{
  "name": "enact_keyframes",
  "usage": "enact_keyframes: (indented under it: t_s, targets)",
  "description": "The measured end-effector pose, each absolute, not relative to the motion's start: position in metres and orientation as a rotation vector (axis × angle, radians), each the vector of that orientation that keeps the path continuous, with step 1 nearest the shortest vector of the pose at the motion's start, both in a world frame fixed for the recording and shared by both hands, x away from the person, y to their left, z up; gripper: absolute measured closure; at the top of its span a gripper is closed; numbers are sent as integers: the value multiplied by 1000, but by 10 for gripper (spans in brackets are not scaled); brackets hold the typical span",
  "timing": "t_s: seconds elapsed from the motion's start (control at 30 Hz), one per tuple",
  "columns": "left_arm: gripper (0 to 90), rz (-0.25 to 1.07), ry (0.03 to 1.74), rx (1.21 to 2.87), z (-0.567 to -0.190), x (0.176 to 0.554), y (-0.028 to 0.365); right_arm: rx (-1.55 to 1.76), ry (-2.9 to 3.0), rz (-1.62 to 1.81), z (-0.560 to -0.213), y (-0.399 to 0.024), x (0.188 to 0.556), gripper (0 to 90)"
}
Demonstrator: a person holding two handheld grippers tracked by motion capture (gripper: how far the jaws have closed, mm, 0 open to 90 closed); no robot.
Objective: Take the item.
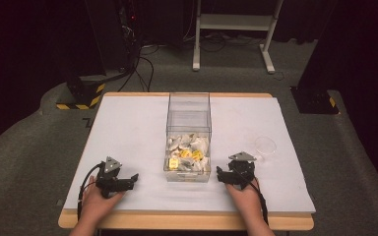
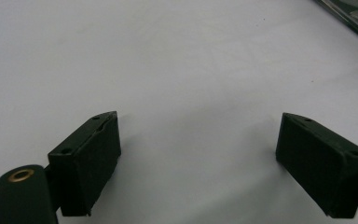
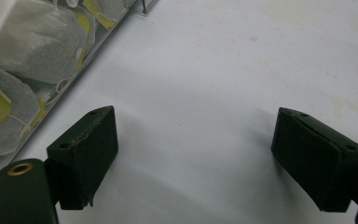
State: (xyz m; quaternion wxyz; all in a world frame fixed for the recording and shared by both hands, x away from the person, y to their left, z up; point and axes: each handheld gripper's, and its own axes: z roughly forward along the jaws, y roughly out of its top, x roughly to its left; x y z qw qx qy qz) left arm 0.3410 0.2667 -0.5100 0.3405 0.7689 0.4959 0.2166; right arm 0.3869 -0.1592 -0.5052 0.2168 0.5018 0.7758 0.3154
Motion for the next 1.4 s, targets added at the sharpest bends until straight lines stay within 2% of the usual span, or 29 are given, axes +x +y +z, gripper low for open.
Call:
enact_keyframes:
  t_s: [1.4]
  targets:
    - [141, 563, 1291, 2001, -510, 341, 267, 1352, 2166, 926, -498, -160, 382, 140]
